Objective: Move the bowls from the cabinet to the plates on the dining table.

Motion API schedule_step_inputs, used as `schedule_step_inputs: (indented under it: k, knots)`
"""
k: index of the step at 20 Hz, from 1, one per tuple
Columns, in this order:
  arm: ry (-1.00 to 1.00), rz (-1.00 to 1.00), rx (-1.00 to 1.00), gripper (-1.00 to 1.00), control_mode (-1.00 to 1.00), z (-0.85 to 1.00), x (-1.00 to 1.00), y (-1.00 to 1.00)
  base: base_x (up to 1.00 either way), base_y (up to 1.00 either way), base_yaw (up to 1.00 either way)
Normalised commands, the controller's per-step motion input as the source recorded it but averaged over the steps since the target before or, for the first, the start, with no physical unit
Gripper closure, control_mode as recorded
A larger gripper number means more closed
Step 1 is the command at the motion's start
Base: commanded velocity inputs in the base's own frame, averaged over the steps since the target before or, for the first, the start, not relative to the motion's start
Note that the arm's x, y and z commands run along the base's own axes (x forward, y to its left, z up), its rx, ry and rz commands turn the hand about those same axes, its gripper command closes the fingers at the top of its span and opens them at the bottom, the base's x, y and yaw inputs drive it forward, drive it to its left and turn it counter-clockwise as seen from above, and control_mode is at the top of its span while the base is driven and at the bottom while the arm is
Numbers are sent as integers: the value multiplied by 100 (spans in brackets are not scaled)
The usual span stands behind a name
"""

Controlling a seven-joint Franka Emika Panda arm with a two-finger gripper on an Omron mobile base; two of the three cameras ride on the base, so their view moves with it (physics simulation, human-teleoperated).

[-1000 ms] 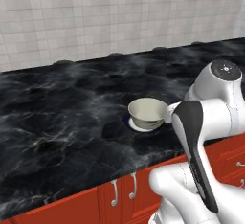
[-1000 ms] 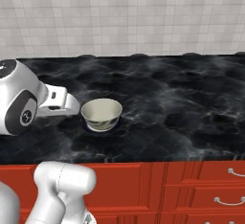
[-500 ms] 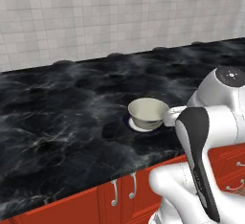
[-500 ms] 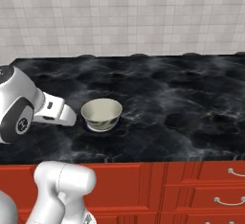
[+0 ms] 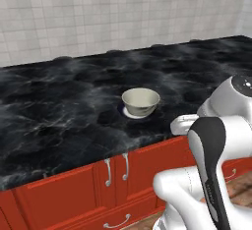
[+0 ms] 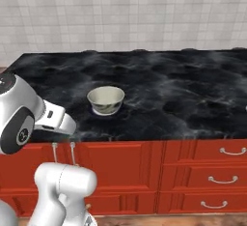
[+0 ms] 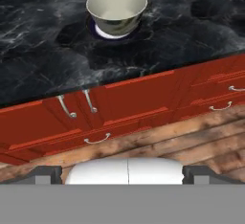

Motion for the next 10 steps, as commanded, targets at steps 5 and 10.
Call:
schedule_step_inputs:
  k: [5,10]
  knots:
    - [0,0,0,-100,100,0,0,0,-62,3,-4]
    - [0,0,0,-100,100,0,0,0,-6,-3,-38]
